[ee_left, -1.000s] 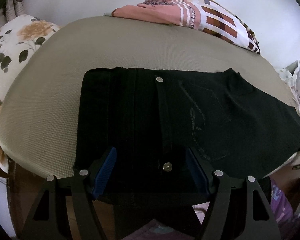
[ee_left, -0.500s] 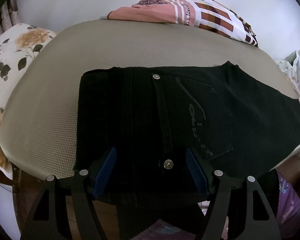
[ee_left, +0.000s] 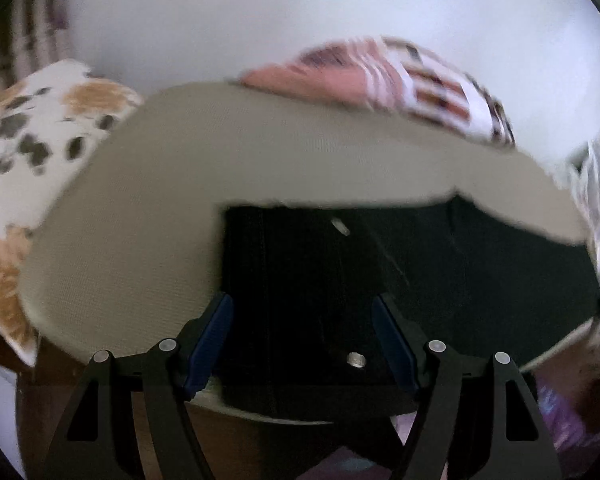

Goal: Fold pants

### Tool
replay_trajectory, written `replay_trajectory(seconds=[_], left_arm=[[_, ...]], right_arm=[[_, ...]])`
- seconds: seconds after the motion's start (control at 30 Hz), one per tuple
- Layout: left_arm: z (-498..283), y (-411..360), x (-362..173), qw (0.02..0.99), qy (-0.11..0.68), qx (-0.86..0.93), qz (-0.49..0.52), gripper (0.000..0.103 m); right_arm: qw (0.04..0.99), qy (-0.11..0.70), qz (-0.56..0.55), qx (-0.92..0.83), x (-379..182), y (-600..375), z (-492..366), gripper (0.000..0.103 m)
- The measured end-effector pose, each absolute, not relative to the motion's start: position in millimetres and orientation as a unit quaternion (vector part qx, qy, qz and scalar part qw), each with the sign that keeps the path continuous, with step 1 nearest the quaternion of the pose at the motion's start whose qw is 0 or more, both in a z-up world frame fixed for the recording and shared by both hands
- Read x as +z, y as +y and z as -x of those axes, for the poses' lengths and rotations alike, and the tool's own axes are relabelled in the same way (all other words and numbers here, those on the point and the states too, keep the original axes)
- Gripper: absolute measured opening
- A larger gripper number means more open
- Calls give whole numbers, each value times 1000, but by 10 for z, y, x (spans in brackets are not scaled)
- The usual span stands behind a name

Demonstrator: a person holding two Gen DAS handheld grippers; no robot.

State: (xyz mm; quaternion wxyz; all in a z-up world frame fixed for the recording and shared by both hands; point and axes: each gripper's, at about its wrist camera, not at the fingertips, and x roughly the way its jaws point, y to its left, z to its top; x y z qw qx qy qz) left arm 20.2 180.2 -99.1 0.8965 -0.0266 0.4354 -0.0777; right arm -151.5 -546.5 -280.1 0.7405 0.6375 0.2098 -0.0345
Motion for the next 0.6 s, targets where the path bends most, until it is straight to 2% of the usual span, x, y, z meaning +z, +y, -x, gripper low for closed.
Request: replay_trajectory(seconds=[0.1, 0.23, 0.33, 0.47, 0.5, 0.6], left_arm=[[-171, 2290, -855, 891, 445, -54, 74, 76], [-144, 2699, -1051, 855, 502, -54, 117, 76], [-89, 2698, -1254, 829, 536, -84, 136, 76], [-108, 2506, -1462, 809, 559, -113, 139, 76], [-136, 2466, -1526, 801, 568, -122, 146, 73], [-176, 2336, -1564, 794, 576, -134, 145, 35]], right_arm=[[730, 195, -654, -25, -2796, -5424, 1546, 30], [720, 205, -662, -29, -2774, -5328, 1607, 30], [722, 203, -661, -26, -2675, -5249, 1668, 31], [724, 195, -661, -13, -2518, -5142, 1678, 45], [724, 194, -663, -7, -2485, -5111, 1656, 46], [725, 198, -660, 11, -2372, -4986, 1541, 48]])
